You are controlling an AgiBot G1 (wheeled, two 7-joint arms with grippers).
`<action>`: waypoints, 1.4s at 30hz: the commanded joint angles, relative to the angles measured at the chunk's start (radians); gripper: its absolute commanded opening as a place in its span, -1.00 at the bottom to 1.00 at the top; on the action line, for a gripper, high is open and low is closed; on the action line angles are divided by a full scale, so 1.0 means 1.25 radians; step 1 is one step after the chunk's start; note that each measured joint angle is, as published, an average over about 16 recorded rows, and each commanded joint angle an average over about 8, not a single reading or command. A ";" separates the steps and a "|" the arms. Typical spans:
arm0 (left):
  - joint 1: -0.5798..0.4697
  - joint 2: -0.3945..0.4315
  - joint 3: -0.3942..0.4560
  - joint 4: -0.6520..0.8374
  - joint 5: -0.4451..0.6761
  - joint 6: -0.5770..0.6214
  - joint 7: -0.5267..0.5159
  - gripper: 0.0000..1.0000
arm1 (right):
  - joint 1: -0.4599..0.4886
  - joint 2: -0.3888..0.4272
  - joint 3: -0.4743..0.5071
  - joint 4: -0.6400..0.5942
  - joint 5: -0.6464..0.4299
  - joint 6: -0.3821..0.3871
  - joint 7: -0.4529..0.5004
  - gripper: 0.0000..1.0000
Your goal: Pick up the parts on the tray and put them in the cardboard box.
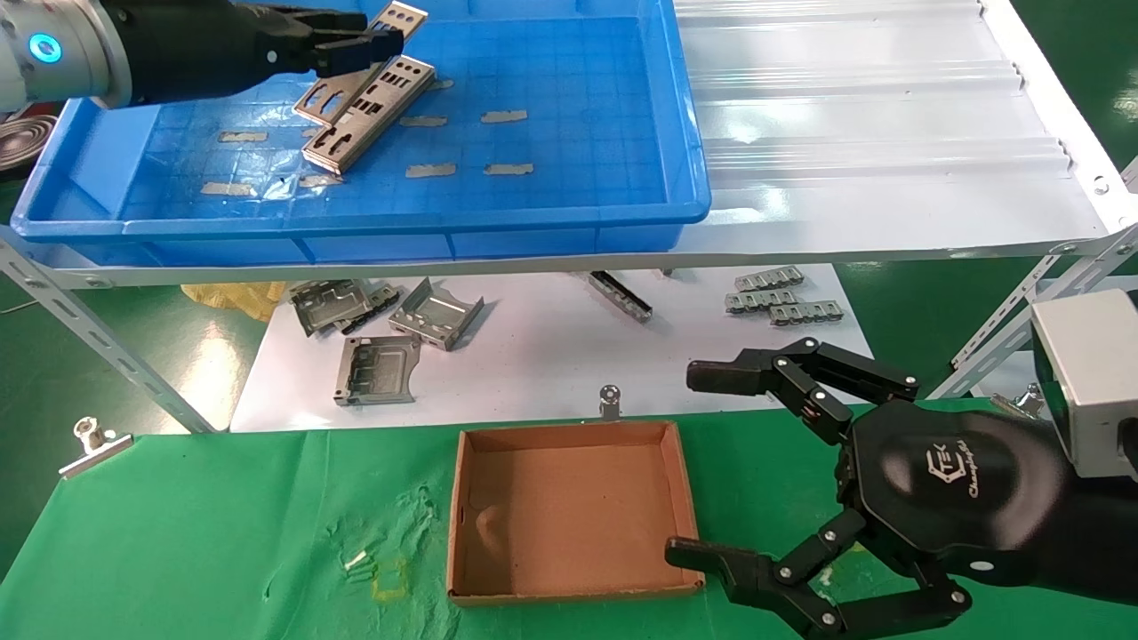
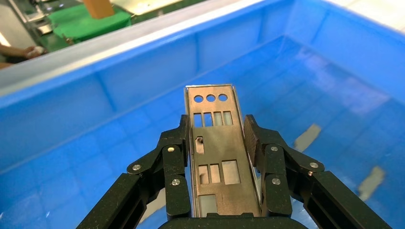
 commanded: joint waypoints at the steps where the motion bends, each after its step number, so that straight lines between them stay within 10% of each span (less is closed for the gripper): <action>1: -0.006 -0.002 -0.003 -0.001 -0.005 0.007 -0.001 -1.00 | 0.000 0.000 0.000 0.000 0.000 0.000 0.000 1.00; 20: 0.125 -0.119 0.017 -0.286 -0.122 0.471 0.171 -1.00 | 0.000 0.000 0.000 0.000 0.000 0.000 0.000 1.00; 29: 0.302 -0.210 0.139 -0.620 -0.193 0.399 0.168 -1.00 | 0.000 0.000 0.000 0.000 0.000 0.000 0.000 1.00; 42: 0.513 -0.069 0.180 -0.623 -0.095 0.108 0.304 -1.00 | 0.000 0.000 0.000 0.000 0.000 0.000 0.000 1.00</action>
